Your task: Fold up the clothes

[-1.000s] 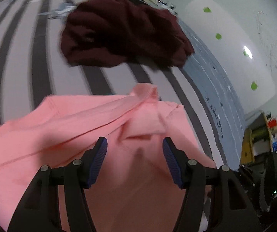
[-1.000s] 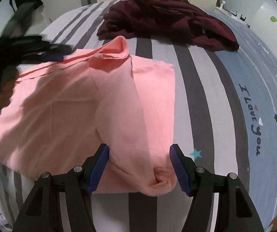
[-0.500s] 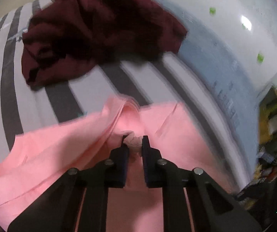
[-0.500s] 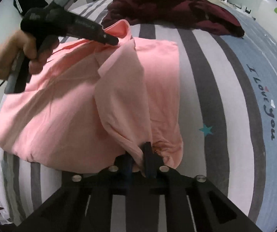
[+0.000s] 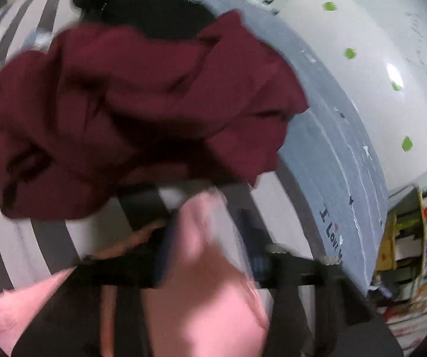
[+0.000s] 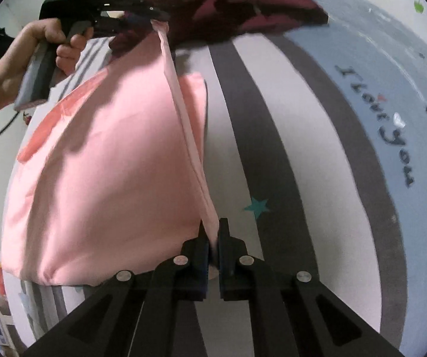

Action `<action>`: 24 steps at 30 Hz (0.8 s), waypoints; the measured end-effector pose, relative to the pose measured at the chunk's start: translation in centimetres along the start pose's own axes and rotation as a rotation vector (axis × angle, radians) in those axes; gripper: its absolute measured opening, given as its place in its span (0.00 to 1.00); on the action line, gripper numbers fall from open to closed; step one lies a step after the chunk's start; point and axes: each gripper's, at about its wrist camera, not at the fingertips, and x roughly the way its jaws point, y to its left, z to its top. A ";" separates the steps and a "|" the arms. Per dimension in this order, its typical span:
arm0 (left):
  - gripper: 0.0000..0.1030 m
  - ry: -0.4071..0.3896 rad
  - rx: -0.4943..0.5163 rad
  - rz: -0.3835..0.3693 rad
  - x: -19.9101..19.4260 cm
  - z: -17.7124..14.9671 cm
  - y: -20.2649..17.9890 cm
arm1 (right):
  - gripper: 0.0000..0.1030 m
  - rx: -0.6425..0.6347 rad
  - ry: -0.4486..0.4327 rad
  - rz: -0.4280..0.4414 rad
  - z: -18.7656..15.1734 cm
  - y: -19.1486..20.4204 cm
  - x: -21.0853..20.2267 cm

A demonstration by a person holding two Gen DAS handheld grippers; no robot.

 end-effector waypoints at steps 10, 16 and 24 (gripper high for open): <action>0.65 -0.139 0.044 0.055 -9.7 -6.1 3.1 | 0.16 0.007 0.045 0.057 -0.8 -3.1 -0.8; 0.65 -0.161 -0.101 0.380 -16.7 -17.3 11.6 | 0.16 -0.007 0.105 -0.013 -1.9 -5.0 -0.5; 0.65 -0.090 -0.416 0.729 -24.7 -32.7 21.4 | 0.21 -0.036 -0.004 0.018 3.0 -1.2 -0.9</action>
